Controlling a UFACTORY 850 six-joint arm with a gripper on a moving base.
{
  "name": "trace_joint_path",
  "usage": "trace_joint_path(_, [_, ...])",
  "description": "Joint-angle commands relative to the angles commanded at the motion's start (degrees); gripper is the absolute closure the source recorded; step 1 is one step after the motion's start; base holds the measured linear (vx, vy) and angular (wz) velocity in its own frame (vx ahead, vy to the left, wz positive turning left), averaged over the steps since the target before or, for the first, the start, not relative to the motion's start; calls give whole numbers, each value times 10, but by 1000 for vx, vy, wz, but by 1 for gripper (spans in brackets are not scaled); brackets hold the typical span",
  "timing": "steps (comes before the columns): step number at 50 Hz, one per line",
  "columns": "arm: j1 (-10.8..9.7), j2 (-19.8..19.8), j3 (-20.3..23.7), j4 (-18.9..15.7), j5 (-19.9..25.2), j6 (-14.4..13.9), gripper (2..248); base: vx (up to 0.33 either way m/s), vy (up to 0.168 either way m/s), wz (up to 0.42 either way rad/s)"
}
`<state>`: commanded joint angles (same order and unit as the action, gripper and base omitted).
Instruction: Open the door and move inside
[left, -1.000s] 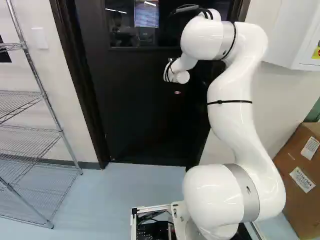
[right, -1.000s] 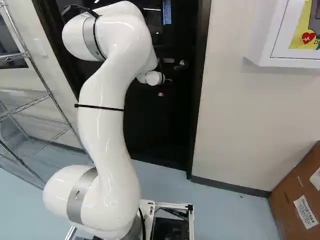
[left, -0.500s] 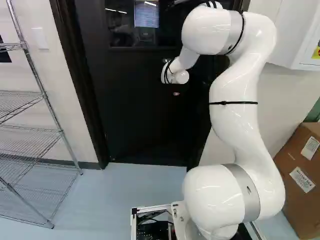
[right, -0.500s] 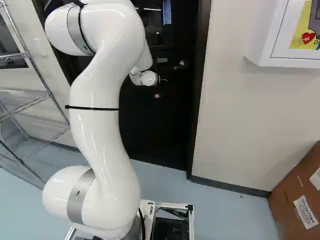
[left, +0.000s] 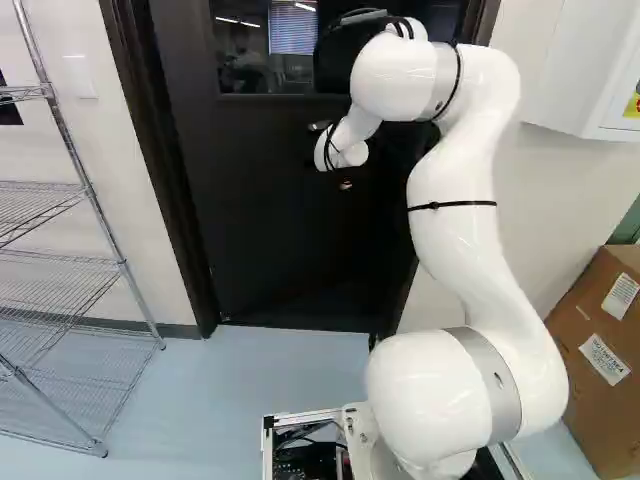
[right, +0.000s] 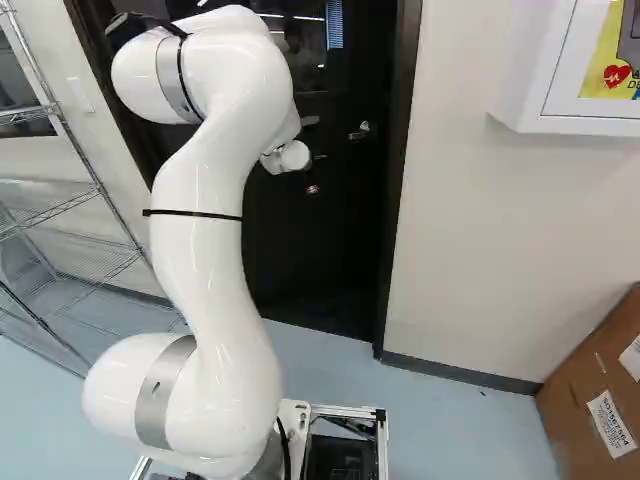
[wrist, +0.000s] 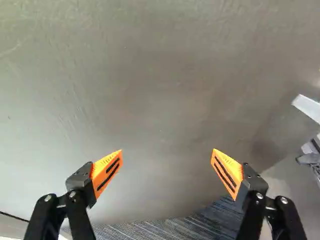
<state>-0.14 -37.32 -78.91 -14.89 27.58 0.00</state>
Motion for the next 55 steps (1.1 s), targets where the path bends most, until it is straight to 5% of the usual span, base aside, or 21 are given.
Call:
trace_joint_path(26, [12,-69,-94,-5,-1,0,3,0,0,0])
trace_joint_path(55, [8,1,2,-5,-1,0,3,0,0,0])
